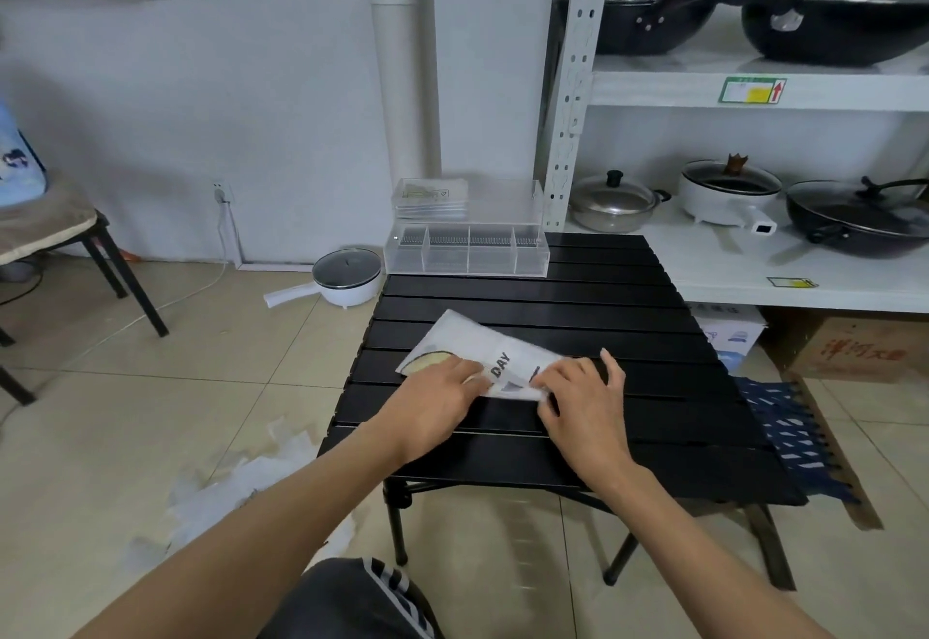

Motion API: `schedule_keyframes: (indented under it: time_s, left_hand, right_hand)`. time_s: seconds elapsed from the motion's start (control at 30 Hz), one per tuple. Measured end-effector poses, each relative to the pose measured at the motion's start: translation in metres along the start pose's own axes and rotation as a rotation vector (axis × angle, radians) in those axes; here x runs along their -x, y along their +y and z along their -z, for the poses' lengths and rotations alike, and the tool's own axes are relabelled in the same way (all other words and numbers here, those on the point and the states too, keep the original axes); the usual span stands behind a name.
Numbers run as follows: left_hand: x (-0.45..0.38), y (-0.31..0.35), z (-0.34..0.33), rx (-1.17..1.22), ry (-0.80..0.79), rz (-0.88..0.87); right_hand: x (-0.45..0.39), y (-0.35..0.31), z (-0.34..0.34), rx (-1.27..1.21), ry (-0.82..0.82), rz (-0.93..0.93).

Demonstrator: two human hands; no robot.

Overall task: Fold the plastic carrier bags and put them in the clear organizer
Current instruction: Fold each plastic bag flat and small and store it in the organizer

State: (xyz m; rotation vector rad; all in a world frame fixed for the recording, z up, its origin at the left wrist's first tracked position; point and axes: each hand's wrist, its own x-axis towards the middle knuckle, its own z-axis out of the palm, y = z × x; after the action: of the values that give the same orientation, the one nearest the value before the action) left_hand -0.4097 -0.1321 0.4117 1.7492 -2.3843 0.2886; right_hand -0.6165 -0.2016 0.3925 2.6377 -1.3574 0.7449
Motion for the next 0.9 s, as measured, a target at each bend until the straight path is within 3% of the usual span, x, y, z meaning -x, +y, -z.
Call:
schedule_keyframes:
  time_s: [0.1,0.27,0.47,0.63,0.9]
  left_hand:
    - [0.009,-0.002,-0.003,-0.123,0.059,0.128]
    - [0.030,-0.005,-0.004,-0.059,0.050,0.202]
    - [0.068,-0.018,0.006,0.291,0.060,0.149]
    - [0.075,-0.018,0.006,0.379,0.073,0.194]
    - [0.053,-0.017,0.012,0.683,0.150,0.676]
  right_hand:
    - [0.005,-0.014,0.000,-0.022,0.048,0.131]
    - [0.010,-0.030,0.002,-0.232,-0.014,0.315]
    - [0.007,-0.012,0.005,-0.345,-0.162,0.152]
    - [0.004,-0.023,0.001,-0.367,-0.199,0.107]
    - [0.000,-0.037,-0.002,-0.474,-0.154,-0.196]
